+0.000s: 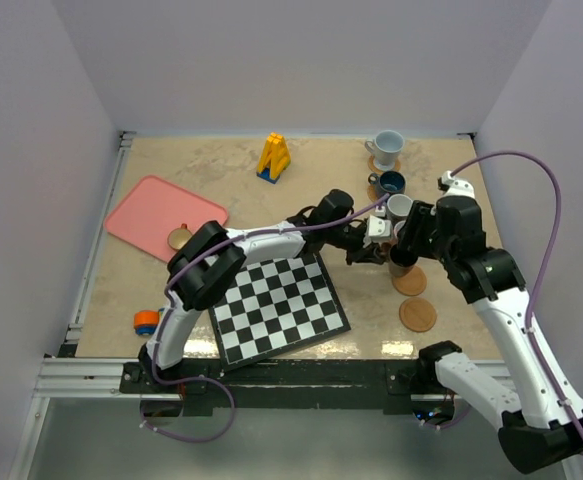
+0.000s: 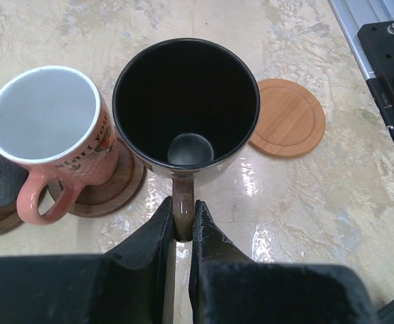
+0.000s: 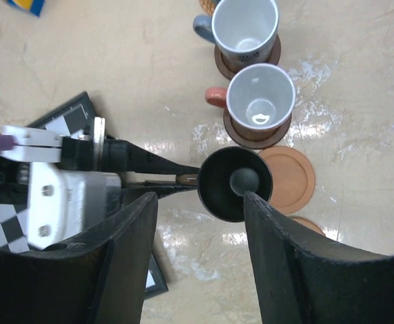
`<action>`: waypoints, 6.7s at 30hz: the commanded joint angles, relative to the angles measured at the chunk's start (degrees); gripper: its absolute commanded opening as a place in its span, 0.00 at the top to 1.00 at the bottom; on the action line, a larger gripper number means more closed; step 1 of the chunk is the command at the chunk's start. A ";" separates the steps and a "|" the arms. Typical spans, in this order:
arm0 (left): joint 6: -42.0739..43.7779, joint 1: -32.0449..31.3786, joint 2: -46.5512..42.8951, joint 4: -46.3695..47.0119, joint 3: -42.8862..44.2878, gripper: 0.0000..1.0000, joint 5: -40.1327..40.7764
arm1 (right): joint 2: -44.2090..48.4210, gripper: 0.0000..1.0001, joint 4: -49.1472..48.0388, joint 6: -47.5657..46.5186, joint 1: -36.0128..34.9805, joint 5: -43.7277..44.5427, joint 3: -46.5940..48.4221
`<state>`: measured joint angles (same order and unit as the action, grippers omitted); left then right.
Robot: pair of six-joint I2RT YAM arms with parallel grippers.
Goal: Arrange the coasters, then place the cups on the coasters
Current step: Place the cup on the coaster, then pick up the cup from the tray, then place the cup on the coaster.
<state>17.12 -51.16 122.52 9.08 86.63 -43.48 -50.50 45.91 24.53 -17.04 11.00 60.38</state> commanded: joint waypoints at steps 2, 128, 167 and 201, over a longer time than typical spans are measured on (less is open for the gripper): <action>1.25 -0.96 2.37 2.17 5.65 1.00 -1.78 | 5.40 0.46 -3.89 5.17 -0.01 4.73 2.54; -15.55 47.19 -29.01 -32.72 -17.46 0.27 51.13 | 13.14 0.33 -17.87 -7.31 -0.01 -5.91 2.29; -16.60 58.36 -33.04 -28.51 -32.67 1.00 31.88 | 12.88 0.33 -16.29 -6.87 -0.01 -8.10 1.06; -53.86 7.23 -49.41 9.72 -36.81 1.00 63.78 | 5.51 0.51 -24.37 4.99 -4.66 -19.10 -3.43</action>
<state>-30.26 -38.22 68.45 9.63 47.88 13.30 -44.16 24.77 27.07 -19.18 -8.95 58.04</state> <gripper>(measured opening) 0.040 0.497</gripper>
